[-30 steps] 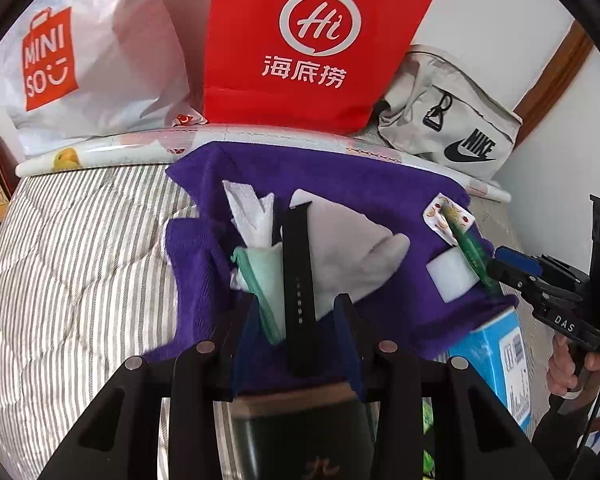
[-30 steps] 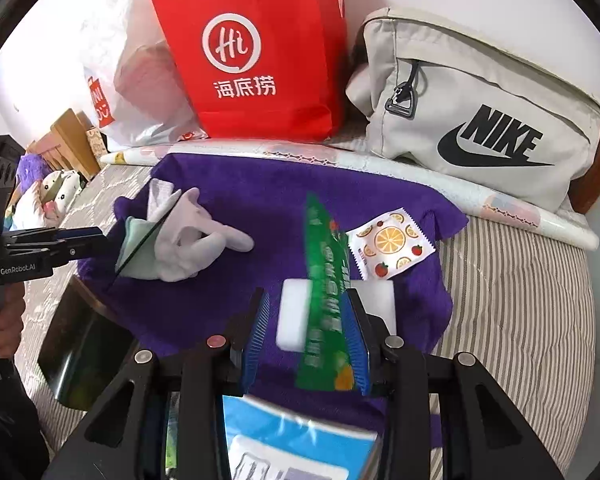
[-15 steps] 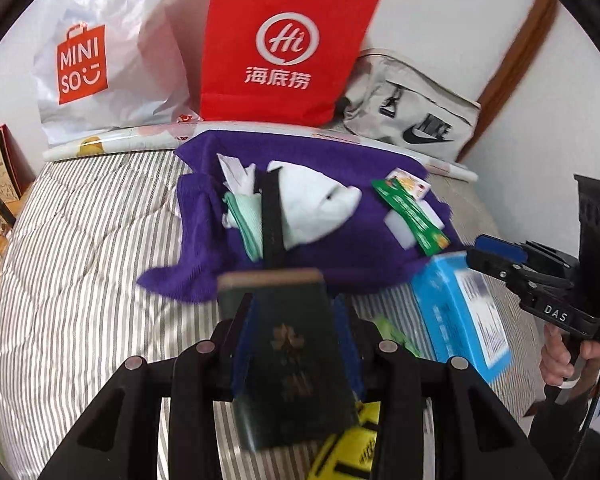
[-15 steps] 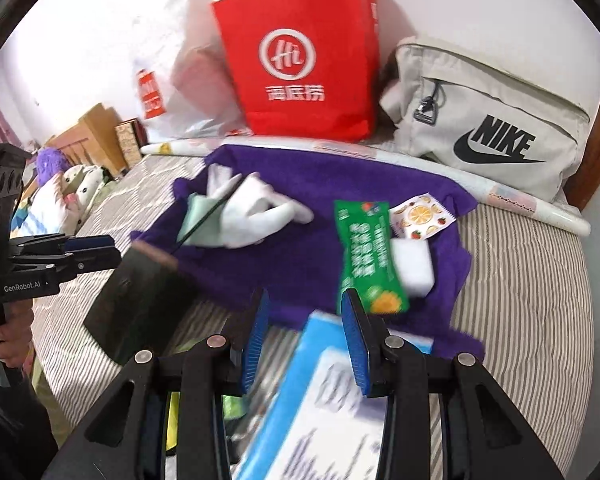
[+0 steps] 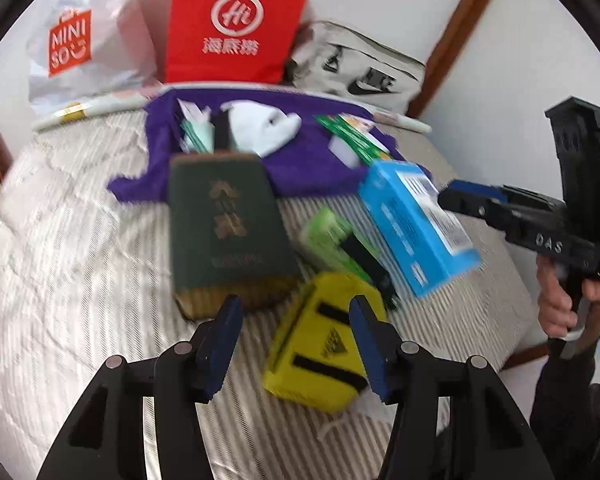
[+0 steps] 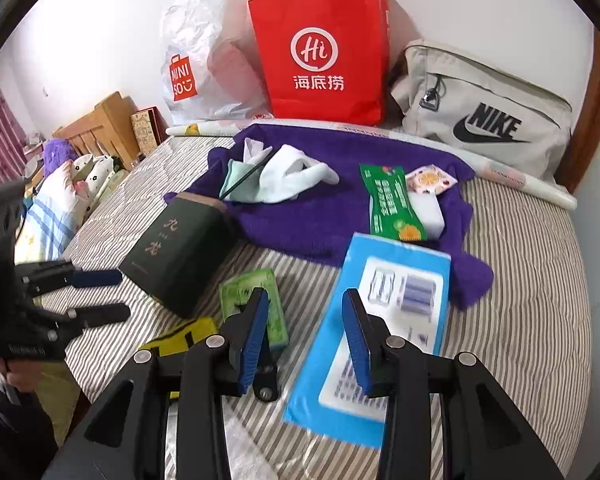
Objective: Organize soft objects
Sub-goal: 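Move both tools back toward the yellow pouch and mesh bag, then grasp the yellow adidas pouch with the left tool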
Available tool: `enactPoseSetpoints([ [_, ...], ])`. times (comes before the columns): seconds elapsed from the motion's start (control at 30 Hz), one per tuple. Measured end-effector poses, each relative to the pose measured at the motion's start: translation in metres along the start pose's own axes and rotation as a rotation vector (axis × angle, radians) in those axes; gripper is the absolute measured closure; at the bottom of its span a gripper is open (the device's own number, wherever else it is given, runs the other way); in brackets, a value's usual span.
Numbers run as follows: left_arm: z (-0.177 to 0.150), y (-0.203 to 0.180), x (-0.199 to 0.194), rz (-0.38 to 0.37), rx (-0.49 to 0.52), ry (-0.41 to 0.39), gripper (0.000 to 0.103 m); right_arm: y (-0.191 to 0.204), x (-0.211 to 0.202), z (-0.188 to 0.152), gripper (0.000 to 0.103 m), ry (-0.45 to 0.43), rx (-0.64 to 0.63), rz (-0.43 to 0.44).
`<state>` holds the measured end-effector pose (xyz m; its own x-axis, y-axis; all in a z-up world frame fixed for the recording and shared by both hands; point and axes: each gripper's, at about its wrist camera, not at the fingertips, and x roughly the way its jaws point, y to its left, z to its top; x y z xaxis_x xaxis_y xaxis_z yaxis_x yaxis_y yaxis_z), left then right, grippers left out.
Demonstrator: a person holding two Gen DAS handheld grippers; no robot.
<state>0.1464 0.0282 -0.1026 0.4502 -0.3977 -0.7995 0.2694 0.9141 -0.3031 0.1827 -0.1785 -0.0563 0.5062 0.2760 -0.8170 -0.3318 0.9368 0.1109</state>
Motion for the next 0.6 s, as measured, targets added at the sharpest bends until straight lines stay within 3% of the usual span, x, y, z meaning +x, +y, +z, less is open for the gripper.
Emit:
enactPoseSetpoints([
  [0.1, -0.013, -0.005, 0.005, -0.045, 0.005, 0.018, 0.047, 0.001, -0.006, -0.009, 0.064, 0.002, 0.01, -0.019],
  [0.17, -0.021, -0.008, 0.01, -0.063, 0.025, 0.024, 0.038, 0.001, -0.012, -0.014, 0.064, -0.003, 0.021, -0.034],
  [0.37, -0.031, -0.011, 0.033, -0.125, 0.041, 0.079, 0.034, -0.003, -0.024, -0.037, 0.059, -0.003, 0.062, -0.053],
  [0.6, -0.032, -0.026, 0.047, -0.1, 0.122, 0.085, 0.019, 0.002, -0.031, -0.041, 0.059, 0.003, 0.038, -0.097],
])
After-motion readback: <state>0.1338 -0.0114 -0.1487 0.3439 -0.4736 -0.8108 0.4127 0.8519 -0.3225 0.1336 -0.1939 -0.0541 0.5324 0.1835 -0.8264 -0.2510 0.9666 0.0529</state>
